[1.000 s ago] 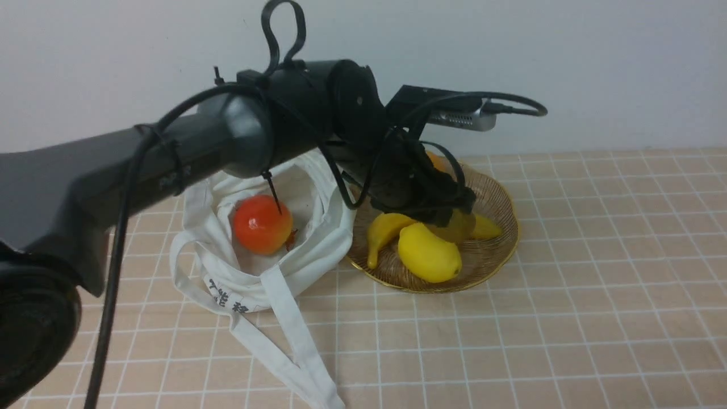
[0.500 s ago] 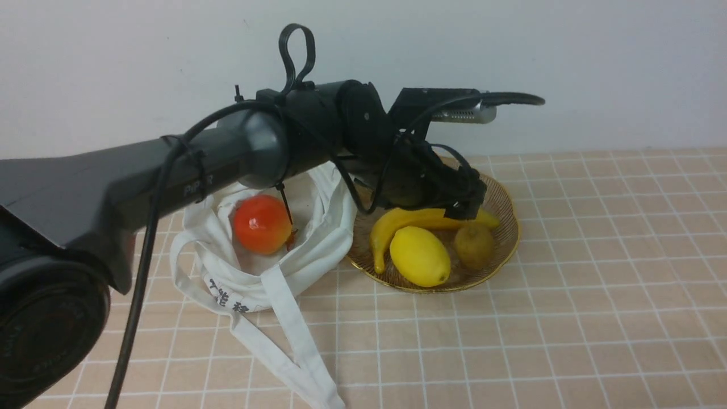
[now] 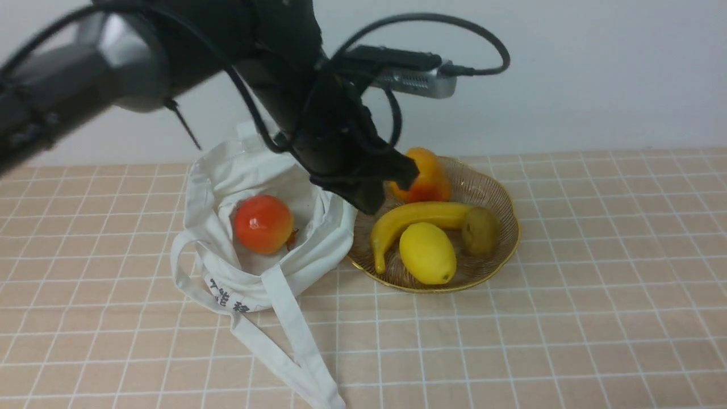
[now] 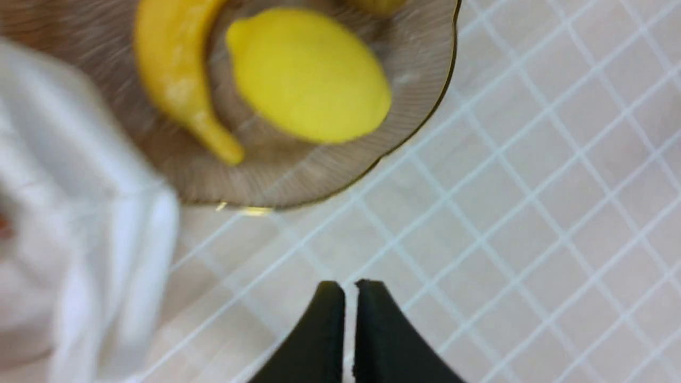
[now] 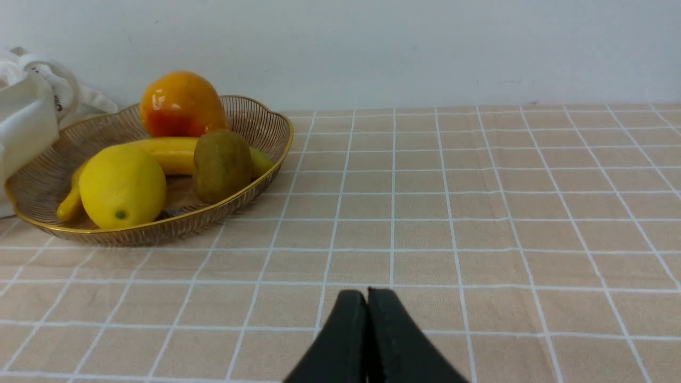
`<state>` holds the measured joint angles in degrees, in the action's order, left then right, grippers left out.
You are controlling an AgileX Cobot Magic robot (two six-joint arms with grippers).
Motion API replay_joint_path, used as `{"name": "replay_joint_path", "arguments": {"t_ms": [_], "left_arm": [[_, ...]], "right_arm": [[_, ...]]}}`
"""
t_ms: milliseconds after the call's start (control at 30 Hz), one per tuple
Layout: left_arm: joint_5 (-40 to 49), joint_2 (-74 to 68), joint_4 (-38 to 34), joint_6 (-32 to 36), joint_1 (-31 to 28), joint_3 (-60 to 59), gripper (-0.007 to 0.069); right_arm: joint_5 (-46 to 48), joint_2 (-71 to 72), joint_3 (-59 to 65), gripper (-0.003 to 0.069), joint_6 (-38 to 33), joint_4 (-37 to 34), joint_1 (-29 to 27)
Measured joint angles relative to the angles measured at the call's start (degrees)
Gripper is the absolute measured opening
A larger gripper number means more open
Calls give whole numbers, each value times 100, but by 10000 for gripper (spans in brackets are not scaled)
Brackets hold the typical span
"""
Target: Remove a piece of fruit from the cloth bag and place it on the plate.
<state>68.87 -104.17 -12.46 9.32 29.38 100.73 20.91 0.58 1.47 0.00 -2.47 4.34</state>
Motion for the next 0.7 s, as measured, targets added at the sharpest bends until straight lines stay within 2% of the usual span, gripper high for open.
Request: {"name": "replay_joint_path", "arguments": {"t_ms": [167, 367, 567, 700], "left_arm": [[164, 1241, 649, -129, 0, -409, -8], [91, 2648, 845, -338, 0, -1757, -8], [-1492, 4920, 734, -694, 0, -4407, -8], [-2942, 6443, 577, -737, 0, -6198, -8]], "right_arm": [[0, 0, 0, -15, 0, 0, 0], [0, 0, 0, -15, 0, 0, 0], [0, 0, 0, -15, 0, 0, 0], [0, 0, 0, -15, 0, 0, 0]]}}
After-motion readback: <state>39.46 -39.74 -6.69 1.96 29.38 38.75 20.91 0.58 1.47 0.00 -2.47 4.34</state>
